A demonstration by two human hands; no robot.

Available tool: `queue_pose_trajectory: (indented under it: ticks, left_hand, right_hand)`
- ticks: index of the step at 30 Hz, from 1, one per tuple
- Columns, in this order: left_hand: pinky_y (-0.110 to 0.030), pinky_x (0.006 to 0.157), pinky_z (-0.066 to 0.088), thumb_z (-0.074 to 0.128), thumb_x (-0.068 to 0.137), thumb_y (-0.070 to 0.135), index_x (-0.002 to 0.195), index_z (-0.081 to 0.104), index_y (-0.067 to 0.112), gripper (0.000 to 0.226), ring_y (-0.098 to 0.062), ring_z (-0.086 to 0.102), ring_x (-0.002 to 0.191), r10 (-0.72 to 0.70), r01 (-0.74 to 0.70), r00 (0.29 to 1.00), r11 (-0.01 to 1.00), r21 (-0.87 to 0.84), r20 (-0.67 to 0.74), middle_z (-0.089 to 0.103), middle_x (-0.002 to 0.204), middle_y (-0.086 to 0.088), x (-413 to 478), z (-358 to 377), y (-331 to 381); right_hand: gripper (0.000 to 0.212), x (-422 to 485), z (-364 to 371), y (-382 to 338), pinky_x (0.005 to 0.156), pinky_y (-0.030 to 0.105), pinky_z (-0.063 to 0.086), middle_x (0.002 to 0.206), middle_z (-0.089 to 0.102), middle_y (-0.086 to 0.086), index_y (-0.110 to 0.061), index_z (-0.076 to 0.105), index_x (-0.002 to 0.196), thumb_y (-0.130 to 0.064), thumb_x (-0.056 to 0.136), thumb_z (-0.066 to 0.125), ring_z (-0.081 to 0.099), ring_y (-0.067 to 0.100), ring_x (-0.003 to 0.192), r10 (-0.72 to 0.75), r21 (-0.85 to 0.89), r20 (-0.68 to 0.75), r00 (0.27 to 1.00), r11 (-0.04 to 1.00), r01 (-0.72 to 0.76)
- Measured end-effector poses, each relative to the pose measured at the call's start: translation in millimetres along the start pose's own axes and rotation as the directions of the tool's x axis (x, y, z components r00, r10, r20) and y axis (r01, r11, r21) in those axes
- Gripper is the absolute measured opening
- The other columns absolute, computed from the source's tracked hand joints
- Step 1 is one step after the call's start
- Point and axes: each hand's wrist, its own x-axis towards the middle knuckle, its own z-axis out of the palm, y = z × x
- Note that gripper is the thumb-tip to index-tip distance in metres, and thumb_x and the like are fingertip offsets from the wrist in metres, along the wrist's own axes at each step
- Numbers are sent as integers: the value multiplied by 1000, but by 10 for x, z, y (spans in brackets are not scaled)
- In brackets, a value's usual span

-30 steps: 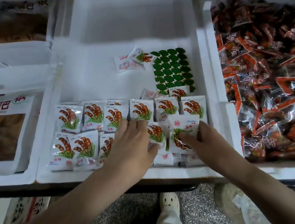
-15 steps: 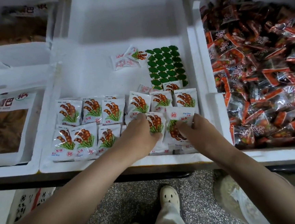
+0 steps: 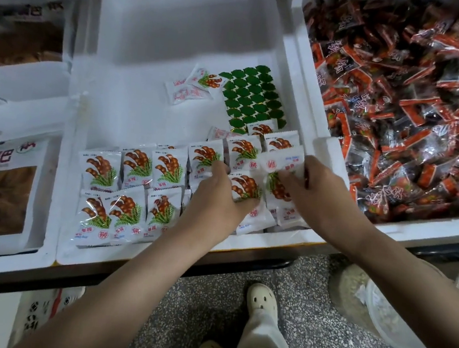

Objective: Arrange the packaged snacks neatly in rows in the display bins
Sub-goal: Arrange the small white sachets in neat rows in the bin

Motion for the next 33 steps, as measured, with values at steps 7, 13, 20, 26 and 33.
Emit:
queue_pose_trajectory:
  ticks: [7, 13, 20, 26, 33]
  left_hand:
    - [-31, 68, 50, 51, 95, 30, 129, 38, 17, 39, -14, 58, 80, 157, -152, 986, 985, 79, -52, 55, 95, 2, -165, -132, -118]
    - [-32, 86, 32, 61, 84, 23, 114, 58, 10, 32, -27, 51, 106, 319, -213, 927, 880, 424, -196, 60, 109, -6, -273, -375, -628]
    - [-36, 90, 43, 57, 90, 12, 126, 48, 10, 37, -22, 52, 109, 249, -182, 936, 948, 263, -247, 55, 121, -6, -402, -321, -777]
    - [-25, 106, 22, 51, 92, 32, 136, 43, 15, 48, -17, 38, 132, 403, -342, 908, 872, 351, -117, 42, 144, -1, -385, -264, -731]
    - [-37, 106, 19, 43, 90, 42, 131, 51, 16, 49, -26, 38, 135, 434, -369, 901, 780, 505, -13, 49, 138, -9, -281, -159, -860]
  right_hand:
    - [29, 83, -19, -203, 55, 27, 42, 76, 58, 18, -4, 52, 81, -31, 93, 55, 51, 18, 60, -148, 117, -162, 976, 979, 168]
    - [28, 183, 189, -356, 71, 41, 57, 95, 65, 1, -15, 46, 107, -23, 87, 64, 67, 15, 82, -136, 249, 41, 990, 961, 122]
    - [19, 291, 595, -390, 49, 11, 36, 74, 50, -9, -15, 47, 112, -18, 95, 53, 53, 13, 66, -303, -83, 306, 903, 936, 343]
    - [36, 264, 755, -160, 89, 32, 35, 114, 58, 8, -10, 51, 127, -24, 94, 53, 44, 25, 107, -401, -402, 287, 870, 774, 490]
    - [49, 211, 718, 31, 106, 49, 33, 127, 52, 10, -7, 45, 134, -31, 91, 48, 44, 30, 123, -511, -530, 266, 818, 631, 566]
